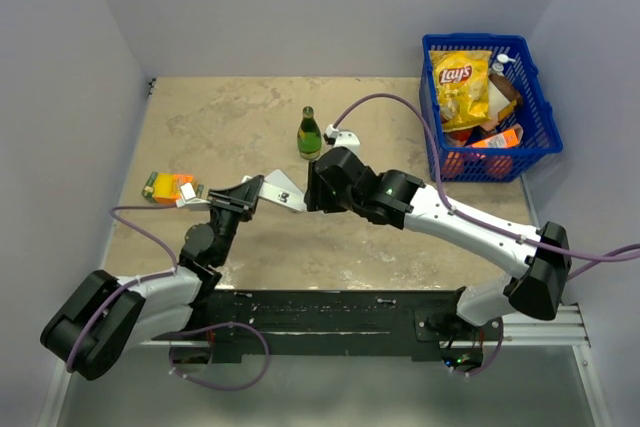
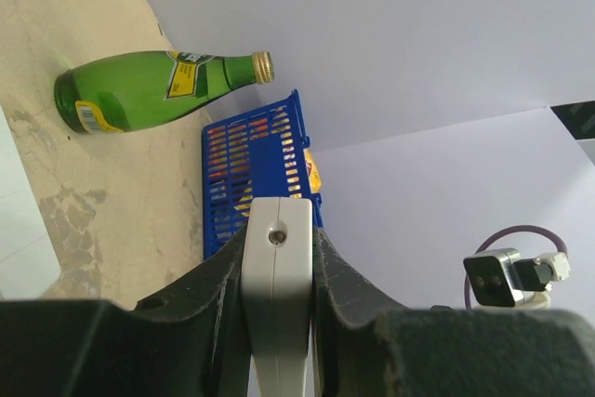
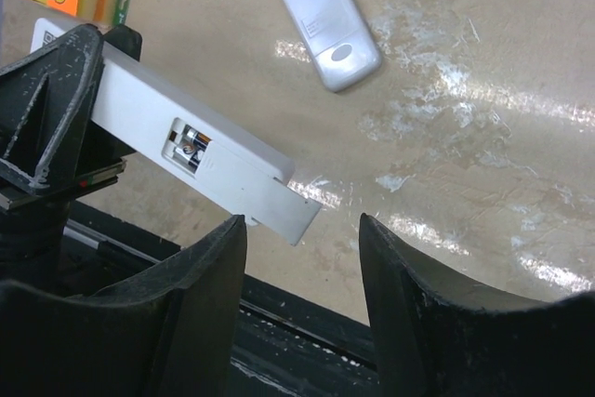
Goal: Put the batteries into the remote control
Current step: Load the battery cover into the remote control.
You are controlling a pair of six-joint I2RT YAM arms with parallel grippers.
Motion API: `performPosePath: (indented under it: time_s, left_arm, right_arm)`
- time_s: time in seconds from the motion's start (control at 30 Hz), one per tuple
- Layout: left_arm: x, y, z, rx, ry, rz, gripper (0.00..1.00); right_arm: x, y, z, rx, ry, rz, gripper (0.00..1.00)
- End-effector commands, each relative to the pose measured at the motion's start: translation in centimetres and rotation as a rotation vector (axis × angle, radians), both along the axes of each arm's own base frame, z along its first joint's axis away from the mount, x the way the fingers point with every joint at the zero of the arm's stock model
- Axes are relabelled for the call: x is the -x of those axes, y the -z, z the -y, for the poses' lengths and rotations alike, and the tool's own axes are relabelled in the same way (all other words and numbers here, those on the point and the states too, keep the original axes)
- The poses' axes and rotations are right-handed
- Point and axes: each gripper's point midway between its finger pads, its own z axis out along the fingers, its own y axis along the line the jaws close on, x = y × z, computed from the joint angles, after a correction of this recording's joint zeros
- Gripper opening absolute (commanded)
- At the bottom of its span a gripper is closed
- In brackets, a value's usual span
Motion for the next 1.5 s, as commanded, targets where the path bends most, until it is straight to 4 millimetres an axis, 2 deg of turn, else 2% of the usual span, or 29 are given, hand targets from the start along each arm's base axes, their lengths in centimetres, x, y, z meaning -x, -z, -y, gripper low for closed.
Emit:
performPosePath:
  time_s: [0.0,0.07,0.1,0.13,0.47,0.63,0.93,1.27,1.47]
  left_arm:
    - [3.1,5.6,-2.0,-0.041,-0.01,-0.088,0.0]
    - [3.1,5.5,-2.0,-0.044,-0.007,-0.083,0.0]
    - [3.1,5.4,-1.9,-0.049,-0.006,-0.08,0.0]
    - [3.1,5.4,-1.9,-0.049,-0.004,-0.077,0.0]
    - [3.3,5.1,-1.8,-0.049,0.003,-0.063,0.0]
    - [3.4,5.0,-1.7,-0.051,0.012,-0.058,0.0]
    - [3.5,5.0,-1.6,-0.055,0.019,-0.055,0.0]
    - [3.6,4.7,-1.3,-0.055,0.029,-0.042,0.0]
    - [3.7,4.2,-0.9,-0.064,0.04,-0.021,0.0]
  right_arm:
    - [0.3,-0.9,0.4,-0.033,0.06,-0.029,0.55]
    - [0.4,-0.9,0.5,-0.044,0.072,-0.038,0.56]
    - [0.3,-0.9,0.5,-0.045,0.079,-0.041,0.61]
    - [0.4,-1.0,0.5,-0.05,0.08,-0.042,0.61]
    - [0.1,-0.6,-0.9,-0.075,0.082,-0.068,0.61]
    - [-0.1,0.1,-1.6,-0.072,0.073,-0.082,0.59]
    - [-0.3,-0.4,-2.3,-0.093,0.059,-0.075,0.55]
    - [-0.4,-0.6,-3.2,-0.106,0.041,-0.082,0.45]
    - [-0.4,-0.5,-3.6,-0.108,0.035,-0.089,0.45]
